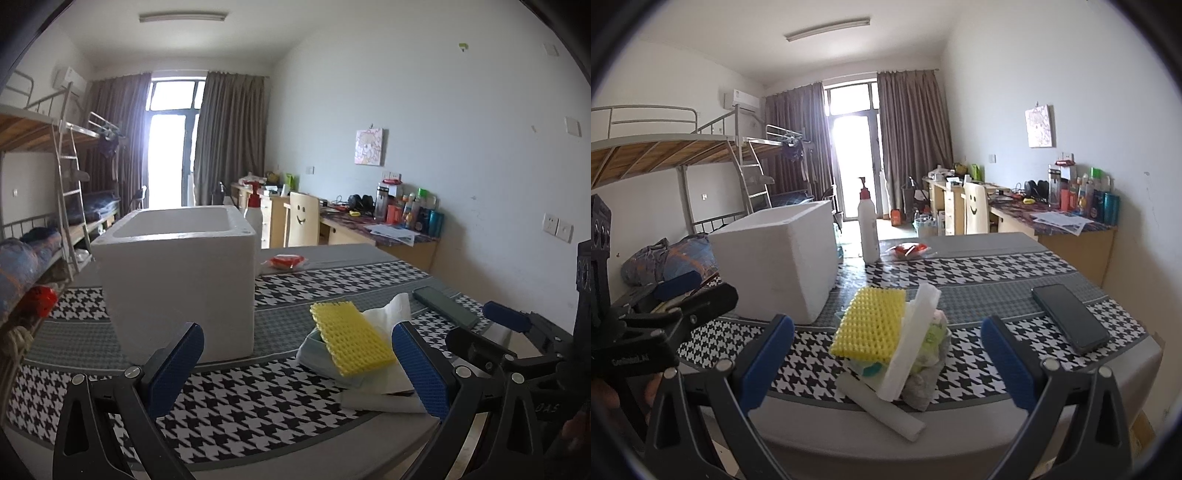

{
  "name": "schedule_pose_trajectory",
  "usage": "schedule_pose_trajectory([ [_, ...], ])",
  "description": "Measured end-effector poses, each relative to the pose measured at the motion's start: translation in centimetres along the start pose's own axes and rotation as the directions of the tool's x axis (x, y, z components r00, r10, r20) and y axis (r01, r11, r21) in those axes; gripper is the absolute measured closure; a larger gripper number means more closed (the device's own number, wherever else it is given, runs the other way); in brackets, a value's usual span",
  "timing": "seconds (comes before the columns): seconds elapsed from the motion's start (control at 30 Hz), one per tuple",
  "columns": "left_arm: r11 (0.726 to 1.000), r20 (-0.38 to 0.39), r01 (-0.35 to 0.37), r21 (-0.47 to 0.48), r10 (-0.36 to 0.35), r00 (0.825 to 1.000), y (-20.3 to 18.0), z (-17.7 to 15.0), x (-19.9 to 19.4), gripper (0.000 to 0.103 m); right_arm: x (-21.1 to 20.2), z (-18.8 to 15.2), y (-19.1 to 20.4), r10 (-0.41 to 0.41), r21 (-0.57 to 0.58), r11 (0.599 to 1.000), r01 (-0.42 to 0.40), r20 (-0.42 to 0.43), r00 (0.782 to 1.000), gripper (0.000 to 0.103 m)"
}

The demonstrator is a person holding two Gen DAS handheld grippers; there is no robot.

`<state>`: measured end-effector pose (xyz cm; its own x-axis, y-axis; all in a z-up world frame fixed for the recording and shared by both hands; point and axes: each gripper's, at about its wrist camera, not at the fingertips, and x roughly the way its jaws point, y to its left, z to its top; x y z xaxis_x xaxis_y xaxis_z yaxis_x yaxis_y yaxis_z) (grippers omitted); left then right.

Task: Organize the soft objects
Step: 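Close the left tool on the yellow foam net sleeve and lift it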

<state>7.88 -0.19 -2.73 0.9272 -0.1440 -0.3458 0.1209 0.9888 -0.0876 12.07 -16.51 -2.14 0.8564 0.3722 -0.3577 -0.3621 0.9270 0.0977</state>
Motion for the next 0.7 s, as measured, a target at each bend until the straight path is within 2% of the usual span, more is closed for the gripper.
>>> schedule_pose_trajectory([
  [0.27, 0.999, -0.058, 0.039, -0.004, -0.039, 0.998, -0.1, -0.1, 2.2, 0.001, 1.1, 0.0, -0.7, 0.000, 0.014, 1.000, 0.000, -0.024, 1.000, 0.001],
  [0.7, 0.998, -0.143, 0.061, -0.022, -0.064, 0.988, -0.1, -0.9, 5.2, 0.001, 2.8, -0.2, -1.8, 0.000, 0.027, 1.000, 0.002, -0.067, 0.998, 0.001],
])
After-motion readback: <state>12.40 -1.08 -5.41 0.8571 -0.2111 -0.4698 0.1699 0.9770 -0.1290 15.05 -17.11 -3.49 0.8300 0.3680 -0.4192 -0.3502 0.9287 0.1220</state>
